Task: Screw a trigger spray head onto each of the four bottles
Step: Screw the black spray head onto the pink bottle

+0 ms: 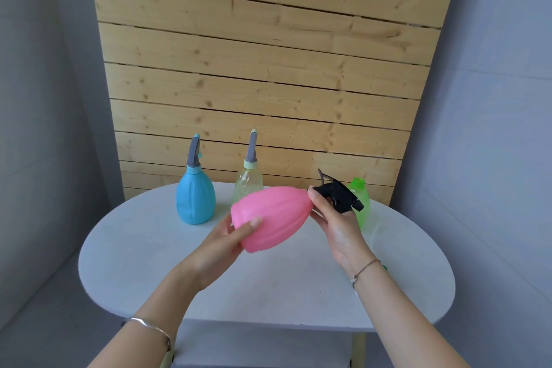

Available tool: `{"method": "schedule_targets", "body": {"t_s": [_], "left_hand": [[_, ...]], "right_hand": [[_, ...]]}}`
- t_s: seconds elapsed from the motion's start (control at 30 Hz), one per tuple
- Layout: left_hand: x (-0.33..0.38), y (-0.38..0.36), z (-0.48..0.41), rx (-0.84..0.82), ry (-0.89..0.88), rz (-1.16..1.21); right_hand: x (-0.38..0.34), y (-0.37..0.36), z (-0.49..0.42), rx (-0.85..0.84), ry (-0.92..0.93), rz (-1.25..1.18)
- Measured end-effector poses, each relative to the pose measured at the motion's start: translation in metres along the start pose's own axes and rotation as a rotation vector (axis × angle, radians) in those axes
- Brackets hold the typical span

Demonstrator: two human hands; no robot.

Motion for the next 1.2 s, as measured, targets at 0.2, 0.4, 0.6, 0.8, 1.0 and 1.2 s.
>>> {"method": "schedule_targets", "body": {"t_s": [0.2, 0.4, 0.6, 0.8, 1.0, 1.2], "left_hand": [[-0.007, -0.002, 0.002, 0.036, 0.140, -0.003], [-0.003, -0.004, 0.000, -0.013, 0.090, 0.033], [-0.001, -0.002, 0.001, 0.038, 0.021, 0.004], [-0.010, -0.007, 0.003, 0.031, 0.250, 0.197], [-0.005, -0.010, 0.004, 0.127, 0.082, 0.213], [0.009, -0.015, 0.010, 0.210, -0.126, 0.049]], "right_hand": [[-0.001, -0.004, 0.003, 0.004, 0.035, 0.028], [0.000, -0.005, 0.004, -0.008, -0.016, -0.012], [-0.004, -0.003, 0.004, 0.002, -0.025, -0.064], [-0.006, -0.010, 0.006, -0.047, 0.023, -0.044], [-0.013, -0.012, 0.006, -0.053, 0.064, -0.018], [-0.011, -0.014, 0.012, 0.019, 0.017, -0.068]]}}
Point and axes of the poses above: each hand's wrist, its own z-axis away from the middle knuckle, its own y-axis out of the back of the hand, x = y × z, the point moved 4 cm from there along -z, towards the middle knuckle, and after that the axes turned 11 degrees about z, right-handed, at the moved point
